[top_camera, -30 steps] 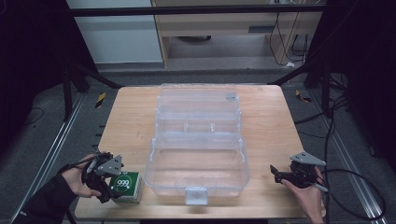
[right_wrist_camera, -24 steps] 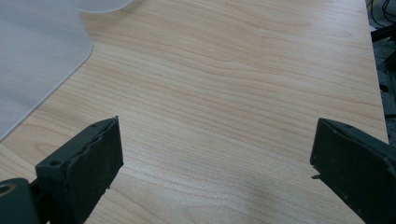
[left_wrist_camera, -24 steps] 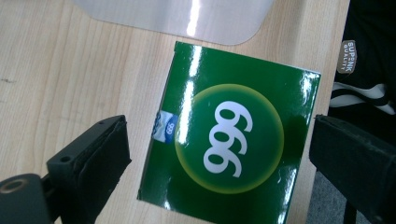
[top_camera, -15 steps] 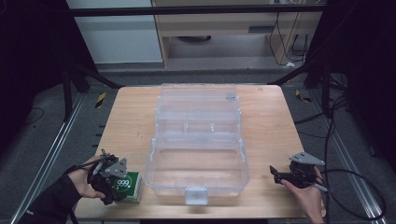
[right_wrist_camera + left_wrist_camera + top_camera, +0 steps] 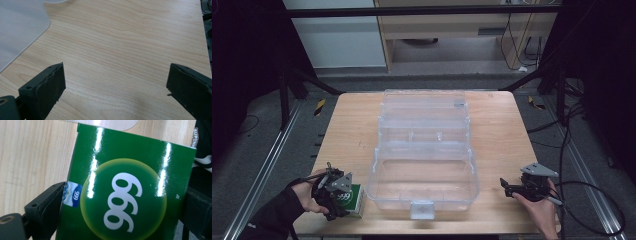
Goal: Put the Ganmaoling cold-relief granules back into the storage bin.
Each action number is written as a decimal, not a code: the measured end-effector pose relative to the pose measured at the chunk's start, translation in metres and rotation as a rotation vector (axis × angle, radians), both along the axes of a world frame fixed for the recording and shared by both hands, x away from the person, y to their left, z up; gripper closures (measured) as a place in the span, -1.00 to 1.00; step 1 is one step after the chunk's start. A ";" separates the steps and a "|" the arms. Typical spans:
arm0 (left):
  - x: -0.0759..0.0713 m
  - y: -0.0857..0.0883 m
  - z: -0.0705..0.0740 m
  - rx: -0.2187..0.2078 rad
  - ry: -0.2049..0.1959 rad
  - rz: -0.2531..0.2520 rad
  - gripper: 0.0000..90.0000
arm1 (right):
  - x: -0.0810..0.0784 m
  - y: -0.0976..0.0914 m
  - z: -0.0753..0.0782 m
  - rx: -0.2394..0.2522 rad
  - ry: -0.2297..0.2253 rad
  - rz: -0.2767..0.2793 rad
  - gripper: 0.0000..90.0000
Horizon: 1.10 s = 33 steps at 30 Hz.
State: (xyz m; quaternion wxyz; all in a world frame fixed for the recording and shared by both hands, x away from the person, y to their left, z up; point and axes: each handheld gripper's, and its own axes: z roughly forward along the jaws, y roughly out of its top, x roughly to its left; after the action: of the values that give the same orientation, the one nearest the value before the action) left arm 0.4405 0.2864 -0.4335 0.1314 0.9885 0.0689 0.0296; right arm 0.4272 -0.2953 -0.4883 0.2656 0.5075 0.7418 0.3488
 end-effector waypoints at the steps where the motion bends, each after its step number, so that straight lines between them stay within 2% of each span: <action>1: 0.000 -0.001 -0.001 0.002 0.003 0.000 -0.91 | 0.000 0.000 0.000 -0.003 -0.003 0.003 -0.94; 11: 0.001 -0.002 0.000 0.018 0.009 -0.008 -0.82 | 0.001 0.000 0.000 -0.005 -0.002 0.007 -0.94; 21: -0.001 0.000 0.005 0.031 0.018 0.007 -0.70 | 0.001 0.000 0.000 -0.005 0.000 0.011 -0.94; 25: -0.002 -0.001 0.013 0.028 0.024 0.020 -0.69 | 0.000 -0.001 0.000 -0.001 0.003 0.010 -0.94; 33: -0.004 0.001 0.032 0.003 -0.001 0.034 -0.69 | 0.000 -0.001 0.000 0.000 0.003 0.011 -0.94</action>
State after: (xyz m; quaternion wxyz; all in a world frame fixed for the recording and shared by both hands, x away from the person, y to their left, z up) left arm 0.4362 0.2874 -0.4020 0.1293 0.9874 0.0857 0.0325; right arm 0.4275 -0.2959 -0.4880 0.2627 0.5039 0.7450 0.3493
